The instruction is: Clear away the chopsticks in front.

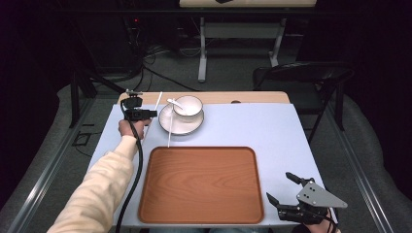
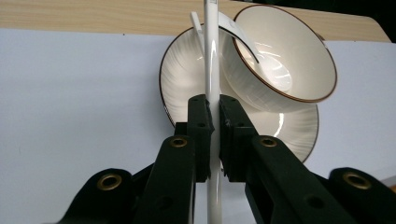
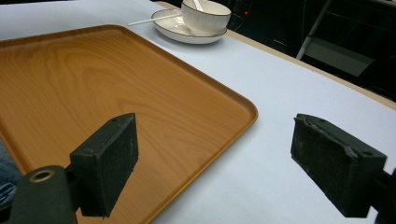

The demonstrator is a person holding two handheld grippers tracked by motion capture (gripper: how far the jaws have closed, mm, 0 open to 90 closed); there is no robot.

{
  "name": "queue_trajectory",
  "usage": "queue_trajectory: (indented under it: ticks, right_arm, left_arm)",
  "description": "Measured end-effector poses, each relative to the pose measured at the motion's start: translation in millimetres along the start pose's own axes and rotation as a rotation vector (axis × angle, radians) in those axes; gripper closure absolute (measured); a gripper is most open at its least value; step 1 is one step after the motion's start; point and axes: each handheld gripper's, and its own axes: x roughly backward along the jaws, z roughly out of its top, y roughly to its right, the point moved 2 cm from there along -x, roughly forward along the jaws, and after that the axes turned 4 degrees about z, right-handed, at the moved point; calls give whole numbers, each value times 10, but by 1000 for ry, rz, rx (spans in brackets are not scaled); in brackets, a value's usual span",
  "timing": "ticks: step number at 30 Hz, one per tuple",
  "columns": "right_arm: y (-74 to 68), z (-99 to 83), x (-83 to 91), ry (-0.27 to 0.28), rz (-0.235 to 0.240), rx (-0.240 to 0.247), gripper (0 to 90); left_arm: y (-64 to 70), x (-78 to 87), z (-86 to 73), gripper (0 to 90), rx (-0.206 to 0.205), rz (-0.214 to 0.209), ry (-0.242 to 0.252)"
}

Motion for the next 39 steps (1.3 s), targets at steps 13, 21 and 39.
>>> queue_trajectory:
  ticks: [13,21,39]
  right_arm:
    - [-4,2,0,0,-1,0,143]
    - [-4,2,-4,-1,-2,-1,143]
    - [-8,3,-5,-3,1,2,143]
  left_arm:
    - [107,332,-297,841,-16,-56,41]
    - [161,519,-500,841,-15,-95,57]
    - [327,711,-1024,841,-38,-123,73]
